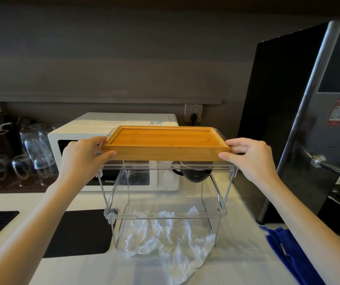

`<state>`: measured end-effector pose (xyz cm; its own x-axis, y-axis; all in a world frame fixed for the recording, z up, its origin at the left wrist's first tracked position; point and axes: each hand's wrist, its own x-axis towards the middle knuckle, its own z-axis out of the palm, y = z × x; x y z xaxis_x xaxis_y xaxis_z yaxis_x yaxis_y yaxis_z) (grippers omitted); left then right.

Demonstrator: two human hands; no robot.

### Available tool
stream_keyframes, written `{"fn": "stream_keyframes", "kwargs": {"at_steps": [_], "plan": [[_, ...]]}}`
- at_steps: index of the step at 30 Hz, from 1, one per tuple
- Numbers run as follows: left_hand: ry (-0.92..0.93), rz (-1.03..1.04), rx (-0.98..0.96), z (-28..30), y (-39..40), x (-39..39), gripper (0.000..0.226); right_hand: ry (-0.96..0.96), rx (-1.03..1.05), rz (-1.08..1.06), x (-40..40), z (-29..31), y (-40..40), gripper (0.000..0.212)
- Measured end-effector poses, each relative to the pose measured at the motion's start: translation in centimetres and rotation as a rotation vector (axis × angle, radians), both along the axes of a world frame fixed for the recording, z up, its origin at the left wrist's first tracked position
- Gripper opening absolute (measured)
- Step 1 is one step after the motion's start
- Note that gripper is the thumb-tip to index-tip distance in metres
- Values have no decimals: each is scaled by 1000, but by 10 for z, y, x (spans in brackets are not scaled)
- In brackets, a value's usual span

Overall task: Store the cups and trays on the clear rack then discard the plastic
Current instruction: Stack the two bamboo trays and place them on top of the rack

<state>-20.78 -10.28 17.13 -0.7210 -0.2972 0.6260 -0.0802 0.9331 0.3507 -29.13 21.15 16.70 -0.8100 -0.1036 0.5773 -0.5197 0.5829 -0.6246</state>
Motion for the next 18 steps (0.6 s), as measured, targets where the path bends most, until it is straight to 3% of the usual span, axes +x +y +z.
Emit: {"fn": "stream_keyframes", "kwargs": {"at_steps": [7,10,13,18], "plan": [[9,-58,109,-5,2,4,52,18,64,-42,1,-3,-4,42],[-24,-66,395,-11,-2,6,63,-12,228,-96,1,3,-8,59],[-121,-182,793,-15,-10,9,51,-49,503,-200,-1,7,-17,81],[-129,-321,948,-11,-16,17,27,-50,653,-298,-7,11,-31,83]]}}
